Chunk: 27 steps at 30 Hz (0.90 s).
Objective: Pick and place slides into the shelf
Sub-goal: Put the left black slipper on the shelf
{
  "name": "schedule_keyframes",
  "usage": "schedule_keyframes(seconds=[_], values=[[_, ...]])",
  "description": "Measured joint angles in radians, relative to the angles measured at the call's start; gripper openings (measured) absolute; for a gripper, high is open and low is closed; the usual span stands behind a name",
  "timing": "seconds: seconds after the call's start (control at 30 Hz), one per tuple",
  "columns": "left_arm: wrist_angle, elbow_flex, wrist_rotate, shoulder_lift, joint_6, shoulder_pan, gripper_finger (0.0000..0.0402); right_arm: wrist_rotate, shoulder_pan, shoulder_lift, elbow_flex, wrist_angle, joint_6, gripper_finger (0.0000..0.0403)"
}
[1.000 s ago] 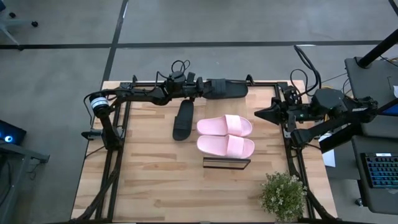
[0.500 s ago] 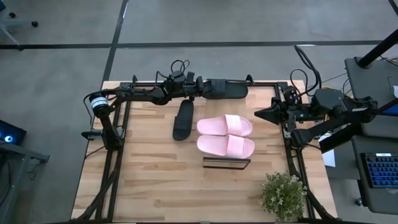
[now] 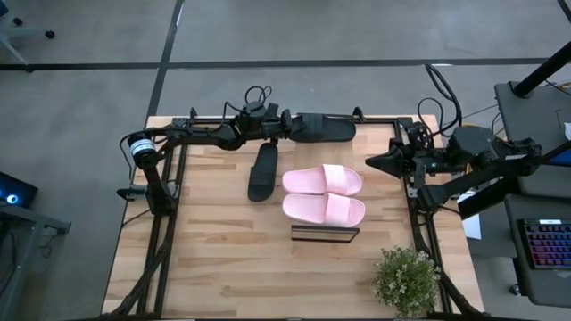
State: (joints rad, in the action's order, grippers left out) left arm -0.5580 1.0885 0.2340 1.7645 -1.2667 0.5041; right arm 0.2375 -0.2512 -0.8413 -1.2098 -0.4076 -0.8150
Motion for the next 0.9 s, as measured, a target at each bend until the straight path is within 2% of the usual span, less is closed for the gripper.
schedule_keyframes(seconds=[0.33,0.9], values=[[0.002,0.0,0.002,0.0,0.025,0.001,0.0048,-0.001,0.0,-0.024,0.0,0.007,-0.012,0.0009],[0.112,0.0,0.019,-0.043,0.1,0.023,0.0048,-0.006,-0.006,-0.026,0.0,0.023,-0.012,0.0009]])
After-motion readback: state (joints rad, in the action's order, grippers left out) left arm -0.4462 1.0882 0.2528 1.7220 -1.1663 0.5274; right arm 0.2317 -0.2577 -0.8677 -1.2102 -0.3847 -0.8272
